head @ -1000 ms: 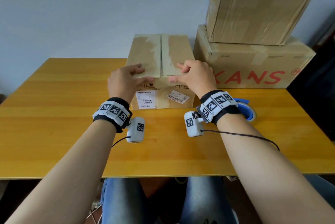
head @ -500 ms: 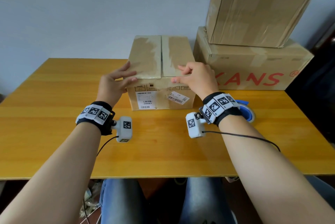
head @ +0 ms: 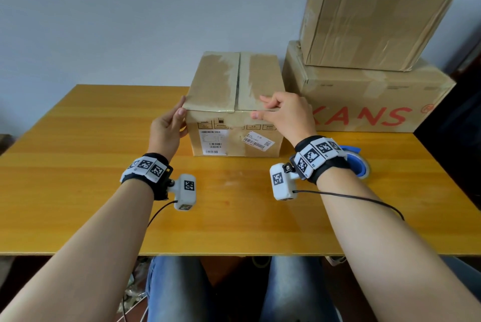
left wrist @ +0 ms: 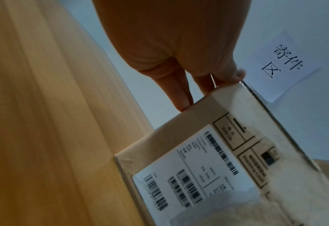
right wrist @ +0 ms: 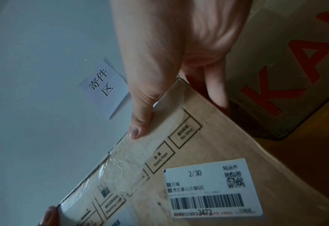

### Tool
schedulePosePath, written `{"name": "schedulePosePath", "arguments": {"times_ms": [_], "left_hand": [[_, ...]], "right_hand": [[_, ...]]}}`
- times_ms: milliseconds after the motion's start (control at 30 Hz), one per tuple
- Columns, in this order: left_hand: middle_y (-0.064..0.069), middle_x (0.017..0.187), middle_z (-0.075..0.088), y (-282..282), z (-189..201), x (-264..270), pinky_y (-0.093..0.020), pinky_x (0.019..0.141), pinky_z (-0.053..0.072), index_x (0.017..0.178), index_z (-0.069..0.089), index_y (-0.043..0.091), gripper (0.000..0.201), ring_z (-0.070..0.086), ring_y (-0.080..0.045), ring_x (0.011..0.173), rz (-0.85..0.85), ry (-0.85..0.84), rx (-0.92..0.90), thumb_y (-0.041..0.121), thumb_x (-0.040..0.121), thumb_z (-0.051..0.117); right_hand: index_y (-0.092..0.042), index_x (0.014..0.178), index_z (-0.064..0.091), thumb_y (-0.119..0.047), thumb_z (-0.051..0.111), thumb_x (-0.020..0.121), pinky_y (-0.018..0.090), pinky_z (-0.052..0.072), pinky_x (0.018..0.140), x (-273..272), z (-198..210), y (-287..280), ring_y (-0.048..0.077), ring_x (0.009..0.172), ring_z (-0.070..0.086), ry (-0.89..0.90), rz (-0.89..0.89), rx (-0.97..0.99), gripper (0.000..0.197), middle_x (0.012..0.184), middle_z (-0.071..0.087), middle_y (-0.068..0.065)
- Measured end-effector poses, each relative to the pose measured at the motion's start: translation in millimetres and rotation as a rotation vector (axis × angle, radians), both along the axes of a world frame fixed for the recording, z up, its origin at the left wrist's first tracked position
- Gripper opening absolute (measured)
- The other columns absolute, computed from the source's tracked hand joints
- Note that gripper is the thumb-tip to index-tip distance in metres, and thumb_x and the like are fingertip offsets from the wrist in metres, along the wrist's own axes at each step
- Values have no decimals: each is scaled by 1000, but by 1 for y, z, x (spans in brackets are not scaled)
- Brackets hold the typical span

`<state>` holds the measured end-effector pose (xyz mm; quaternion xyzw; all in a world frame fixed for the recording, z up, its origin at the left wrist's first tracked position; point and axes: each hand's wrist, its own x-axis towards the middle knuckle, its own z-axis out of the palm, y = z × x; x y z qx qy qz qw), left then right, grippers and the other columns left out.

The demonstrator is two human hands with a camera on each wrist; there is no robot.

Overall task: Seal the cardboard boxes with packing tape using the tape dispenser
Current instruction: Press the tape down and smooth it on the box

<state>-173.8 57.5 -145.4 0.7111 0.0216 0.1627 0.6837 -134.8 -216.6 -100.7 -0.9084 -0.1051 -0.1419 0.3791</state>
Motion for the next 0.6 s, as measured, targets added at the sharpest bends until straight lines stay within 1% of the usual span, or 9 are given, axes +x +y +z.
{"name": "schedulePosePath", "arguments": {"times_ms": [67,133,200,267,300,367,433,533,600], "left_hand": [[14,118,66,0,0,0,-23,85,58,142,53,19,41,64,-18,117,7,7,-19,29,103,53],[17,117,67,0,-1,1,-23,82,59,138,57,14,39,66,-18,115,29,14,-53,27,101,56],[9,127,67,-1,-1,1,-23,80,59,134,61,12,36,68,-16,112,61,10,-70,26,102,56],[3,128,66,-6,-1,0,-23,80,59,135,60,12,36,68,-12,108,82,3,-62,26,102,55],[3,125,66,-8,-1,0,-23,79,59,136,59,12,37,68,-10,107,88,0,-61,26,103,55],[1,125,66,-11,-1,0,-23,79,59,137,58,11,37,68,-8,106,102,3,-61,26,103,53],[-1,125,67,-13,0,0,-22,80,59,138,58,11,38,67,-8,106,113,15,-45,27,104,52],[1,119,69,-15,0,-1,-22,80,59,138,59,14,38,66,-4,102,148,51,8,30,105,50],[9,108,70,-16,1,-3,-28,84,60,135,61,15,38,66,-3,100,171,64,51,34,105,49]], "right_hand": [[-20,74,62,-51,85,71,27,56,85,0,-1,0,-4,100,68,-2,1,6,38,118,70,-21],[-21,73,61,-51,85,71,26,56,86,0,-3,-1,-4,100,68,-8,12,10,38,118,70,-21],[-21,73,61,-49,84,74,21,53,86,-1,-4,-1,-3,102,68,-17,35,19,36,119,70,-20],[-19,77,62,-46,81,79,17,47,88,-3,-5,-2,-2,108,66,-25,50,32,32,122,69,-20],[-19,81,62,-44,77,84,19,47,92,-5,-5,-3,-1,112,65,-26,56,34,29,124,68,-21],[-20,89,61,-39,67,94,30,49,99,-8,-8,-5,3,118,62,-18,75,17,21,132,63,-22],[-20,101,56,-34,54,102,37,50,100,-12,-11,-6,7,125,58,-12,105,-26,13,143,54,-22],[-19,120,52,-30,43,107,39,47,102,-15,-11,-5,9,129,54,35,132,-59,20,153,43,-18],[-18,131,50,-28,41,107,37,43,104,-17,-10,-3,8,129,52,52,135,-48,27,157,37,-14]]}}
